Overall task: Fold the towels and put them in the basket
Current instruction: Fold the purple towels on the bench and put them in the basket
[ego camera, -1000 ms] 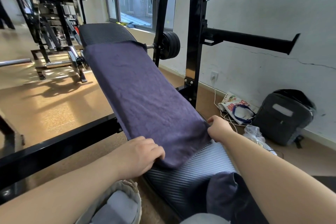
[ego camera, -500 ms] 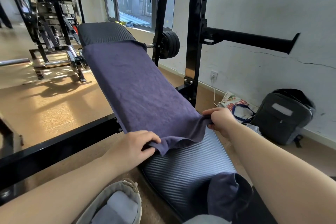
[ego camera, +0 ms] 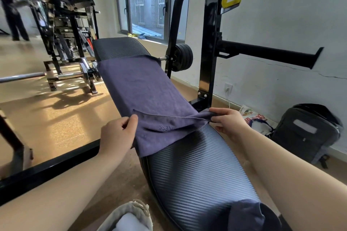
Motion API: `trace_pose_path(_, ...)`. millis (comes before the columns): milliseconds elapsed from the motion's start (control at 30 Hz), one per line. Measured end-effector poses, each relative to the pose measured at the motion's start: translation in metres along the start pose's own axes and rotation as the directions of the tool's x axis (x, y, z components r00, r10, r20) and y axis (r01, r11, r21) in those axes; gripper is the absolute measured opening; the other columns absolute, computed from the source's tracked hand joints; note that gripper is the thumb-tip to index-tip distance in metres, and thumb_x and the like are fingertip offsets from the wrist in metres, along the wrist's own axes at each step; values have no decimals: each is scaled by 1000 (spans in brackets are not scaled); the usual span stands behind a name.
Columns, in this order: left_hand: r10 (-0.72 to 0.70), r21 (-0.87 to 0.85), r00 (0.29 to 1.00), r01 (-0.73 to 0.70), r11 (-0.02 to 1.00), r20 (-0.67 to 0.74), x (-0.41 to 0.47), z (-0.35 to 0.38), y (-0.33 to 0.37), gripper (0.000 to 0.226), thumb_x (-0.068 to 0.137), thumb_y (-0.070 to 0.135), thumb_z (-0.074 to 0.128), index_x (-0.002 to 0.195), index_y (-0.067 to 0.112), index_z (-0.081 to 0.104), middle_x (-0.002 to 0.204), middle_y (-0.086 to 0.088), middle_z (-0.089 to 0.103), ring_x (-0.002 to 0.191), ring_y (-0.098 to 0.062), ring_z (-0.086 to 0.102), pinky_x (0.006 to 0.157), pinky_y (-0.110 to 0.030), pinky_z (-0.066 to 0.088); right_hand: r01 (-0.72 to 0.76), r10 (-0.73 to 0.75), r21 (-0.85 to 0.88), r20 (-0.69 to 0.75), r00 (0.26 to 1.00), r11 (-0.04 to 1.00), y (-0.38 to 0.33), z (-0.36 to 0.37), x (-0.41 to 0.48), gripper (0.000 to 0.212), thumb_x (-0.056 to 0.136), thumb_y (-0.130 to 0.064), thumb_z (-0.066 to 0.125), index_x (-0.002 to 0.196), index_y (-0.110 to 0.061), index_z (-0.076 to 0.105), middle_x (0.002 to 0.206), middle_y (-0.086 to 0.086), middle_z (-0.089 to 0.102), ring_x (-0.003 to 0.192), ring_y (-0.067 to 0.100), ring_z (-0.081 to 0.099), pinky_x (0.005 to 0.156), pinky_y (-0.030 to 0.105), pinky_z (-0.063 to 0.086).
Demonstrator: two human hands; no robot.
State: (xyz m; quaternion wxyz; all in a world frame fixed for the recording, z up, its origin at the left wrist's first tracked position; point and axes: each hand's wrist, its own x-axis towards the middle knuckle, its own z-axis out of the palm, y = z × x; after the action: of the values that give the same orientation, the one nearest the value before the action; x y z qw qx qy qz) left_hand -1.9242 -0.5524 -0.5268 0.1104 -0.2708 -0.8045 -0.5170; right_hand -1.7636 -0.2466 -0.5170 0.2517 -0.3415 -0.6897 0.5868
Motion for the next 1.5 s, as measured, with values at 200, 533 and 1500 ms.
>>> trace_pose_path(200,-29,57,997,33,998,-69,24,-17,-12,56,99,43,53,60,6,65,53,-11,61,56,-31,62,61,-42,51,23,-17,-91,64,998,996,-12,17,8,65,83,20,45,92,-33,82,102,0,76,83,18,69,60,23,55)
trace_pose_path(533,-158,-173,985,144,974,-67,51,-19,-33,14,92,31,66,99,37,77,92,24,72,91,-1,65,77,-23,47,176,-174,-141,22,984,974,-27,45,27,18,90,-28,70,80,-15,77,68,2,65,65,14,58,59,28,53)
trace_pose_path(1500,-150,-317,971,85,945,-188,219,-45,-69,9,91,27,65,91,32,73,71,13,70,63,-12,65,52,-23,46,400,-440,-234,-150,886,886,-132,171,184,4,91,-30,67,89,-33,67,82,-11,68,63,16,72,64,38,64)
